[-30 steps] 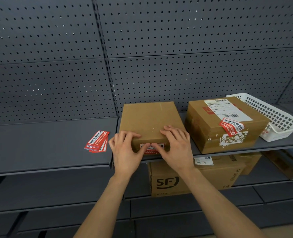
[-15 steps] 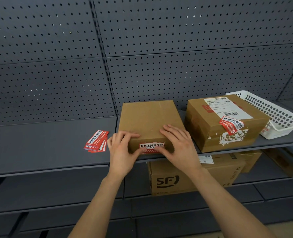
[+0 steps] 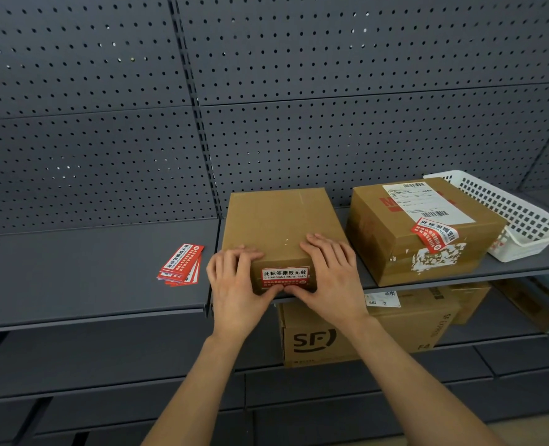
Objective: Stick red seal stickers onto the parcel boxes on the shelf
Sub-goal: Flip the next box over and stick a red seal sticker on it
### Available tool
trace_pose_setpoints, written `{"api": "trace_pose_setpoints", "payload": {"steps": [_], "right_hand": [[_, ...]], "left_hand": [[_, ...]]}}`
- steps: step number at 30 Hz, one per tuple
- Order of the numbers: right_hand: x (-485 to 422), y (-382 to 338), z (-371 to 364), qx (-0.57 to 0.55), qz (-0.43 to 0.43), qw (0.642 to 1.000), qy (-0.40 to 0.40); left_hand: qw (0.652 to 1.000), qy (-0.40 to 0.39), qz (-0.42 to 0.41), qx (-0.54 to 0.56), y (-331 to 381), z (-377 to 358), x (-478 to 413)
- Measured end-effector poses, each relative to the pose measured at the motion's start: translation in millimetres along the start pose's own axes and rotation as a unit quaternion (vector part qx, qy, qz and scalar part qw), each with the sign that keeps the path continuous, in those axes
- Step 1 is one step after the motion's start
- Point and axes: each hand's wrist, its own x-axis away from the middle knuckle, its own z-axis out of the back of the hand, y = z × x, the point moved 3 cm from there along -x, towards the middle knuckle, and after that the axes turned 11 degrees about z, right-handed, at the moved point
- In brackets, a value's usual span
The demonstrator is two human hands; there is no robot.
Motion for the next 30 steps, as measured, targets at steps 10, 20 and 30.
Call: {"api": "trace_pose_setpoints", "payload": {"steps": [10, 20, 30], "right_hand": [[0.7, -1.1, -1.8, 0.031, 0.008, 0.999, -0.010], [2.1, -1.6, -2.7, 0.024, 0.008, 1.000, -0.018], [5.8, 11.1, 4.6, 0.017, 0.053, 0.997, -0.058]], "left_hand": [[0.998, 0.033, -0.042, -0.028, -1.1, -3.2, 4.2], [0.998, 0.046, -0.041, -0.034, 3.8, -8.6, 9.2], [0.993, 0.001, -0.107, -0.052, -15.1, 8.8, 0.7]]}}
